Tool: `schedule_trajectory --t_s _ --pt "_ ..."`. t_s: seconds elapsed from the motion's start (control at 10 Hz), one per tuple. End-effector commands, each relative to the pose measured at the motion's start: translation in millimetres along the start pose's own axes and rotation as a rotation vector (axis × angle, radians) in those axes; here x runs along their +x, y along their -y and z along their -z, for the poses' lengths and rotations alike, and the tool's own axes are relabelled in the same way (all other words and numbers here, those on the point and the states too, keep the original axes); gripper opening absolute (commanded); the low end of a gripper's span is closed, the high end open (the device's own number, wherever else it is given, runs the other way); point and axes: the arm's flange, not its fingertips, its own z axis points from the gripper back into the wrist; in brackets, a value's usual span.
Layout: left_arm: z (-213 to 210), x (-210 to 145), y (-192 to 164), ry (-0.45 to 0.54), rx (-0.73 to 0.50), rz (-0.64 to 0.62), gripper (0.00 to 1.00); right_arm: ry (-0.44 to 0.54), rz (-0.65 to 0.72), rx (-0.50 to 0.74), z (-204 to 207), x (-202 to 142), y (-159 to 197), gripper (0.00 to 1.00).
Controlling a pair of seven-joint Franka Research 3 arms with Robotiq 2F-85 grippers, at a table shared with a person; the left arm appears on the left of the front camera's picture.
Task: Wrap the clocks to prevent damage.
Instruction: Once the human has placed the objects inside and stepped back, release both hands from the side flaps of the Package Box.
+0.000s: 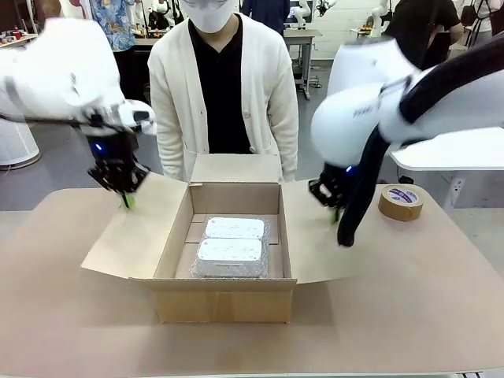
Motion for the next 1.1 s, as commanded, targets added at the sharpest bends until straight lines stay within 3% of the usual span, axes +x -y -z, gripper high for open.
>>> schedule_trajectory --t_s 0.0,0.2,0.5,1.0 --pt "-64 -27 -31 0.000 -0.061 0.283 0.00 -0.040 -0.174 -0.073 -70 -3 55 0.01" --pt "-95 -49 -73 -0.007 -0.036 0.477 0.00 -0.005 -0.433 -0.136 -103 -16 111 0.01" --pt "-72 -63 -107 0.017 0.119 0.718 0.00 -0.055 -0.728 -0.161 -91 -29 148 0.01" --pt "-52 -99 -116 0.157 0.058 0.755 0.00 0.073 -0.919 0.122 -60 -45 178 0.01"
